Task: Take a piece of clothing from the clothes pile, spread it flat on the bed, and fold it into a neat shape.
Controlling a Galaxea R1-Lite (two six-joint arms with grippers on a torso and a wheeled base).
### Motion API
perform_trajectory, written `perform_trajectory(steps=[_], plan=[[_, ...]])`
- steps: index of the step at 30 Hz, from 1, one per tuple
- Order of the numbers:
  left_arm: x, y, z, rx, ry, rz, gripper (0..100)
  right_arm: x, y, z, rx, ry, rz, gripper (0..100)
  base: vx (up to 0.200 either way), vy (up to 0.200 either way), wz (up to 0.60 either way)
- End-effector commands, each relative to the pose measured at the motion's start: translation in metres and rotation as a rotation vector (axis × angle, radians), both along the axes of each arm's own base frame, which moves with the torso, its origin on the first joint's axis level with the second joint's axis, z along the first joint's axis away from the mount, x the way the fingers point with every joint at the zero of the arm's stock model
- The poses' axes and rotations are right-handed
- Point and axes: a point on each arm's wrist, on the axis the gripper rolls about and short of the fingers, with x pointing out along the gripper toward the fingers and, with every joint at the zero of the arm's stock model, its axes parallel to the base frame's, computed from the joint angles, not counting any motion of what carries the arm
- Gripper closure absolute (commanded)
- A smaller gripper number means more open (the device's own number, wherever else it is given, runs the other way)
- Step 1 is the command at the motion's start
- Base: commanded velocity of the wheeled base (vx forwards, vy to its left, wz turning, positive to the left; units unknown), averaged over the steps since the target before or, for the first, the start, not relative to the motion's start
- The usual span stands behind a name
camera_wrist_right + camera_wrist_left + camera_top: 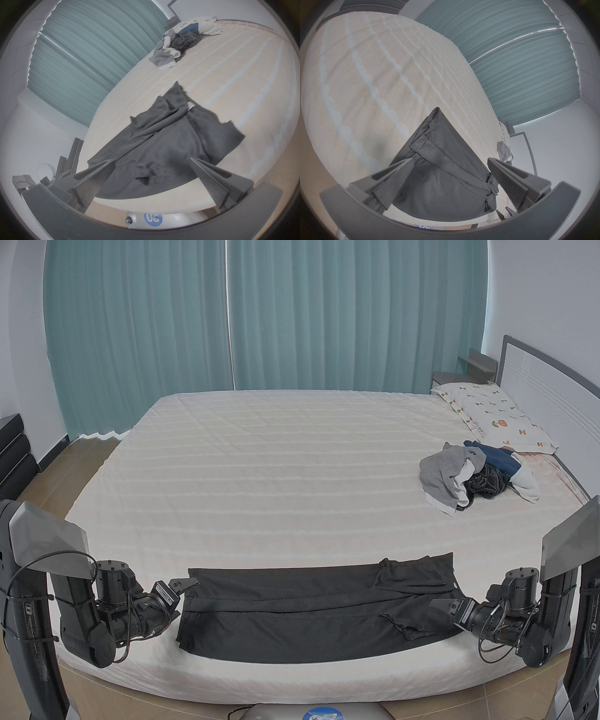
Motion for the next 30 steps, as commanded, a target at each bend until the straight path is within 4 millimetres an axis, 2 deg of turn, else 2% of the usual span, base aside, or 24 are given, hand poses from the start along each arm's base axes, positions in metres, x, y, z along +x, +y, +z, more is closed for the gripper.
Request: perform_trajectory(steps=[1, 8, 18, 28, 29, 30], plan=[[0.000, 0.000, -0.001, 0.000, 0.003, 0.000, 0, 0.003, -0.018, -0.016, -0.006, 0.045, -0.023, 0, 0.000, 0.000, 0.00], [-0.001, 0.000, 0.000, -0.001, 0.003, 0.001, 0, 0.007, -0.020, -0.027, -0.009, 0.066, -0.007, 0, 0.000, 0.000, 0.00], [-0.001, 0.000, 0.000, 0.000, 0.003, 0.000, 0, 0.017, -0.033, -0.028, -0.013, 0.032, -0.048, 0, 0.000, 0.000, 0.00], [-0.001, 0.000, 0.000, -0.001, 0.003, 0.001, 0, 0.028, -0.029, -0.046, -0.020, 0.046, -0.039, 0, 0.000, 0.000, 0.00], [-0.001, 0.000, 0.000, -0.001, 0.003, 0.001, 0, 0.028, -0.029, -0.047, -0.021, 0.048, -0.039, 100, 0.000, 0.000, 0.00], [-0.001, 0.000, 0.000, 0.000, 0.004, 0.000, 0, 0.028, -0.029, -0.047, -0.021, 0.049, -0.039, 100, 0.000, 0.000, 0.00]])
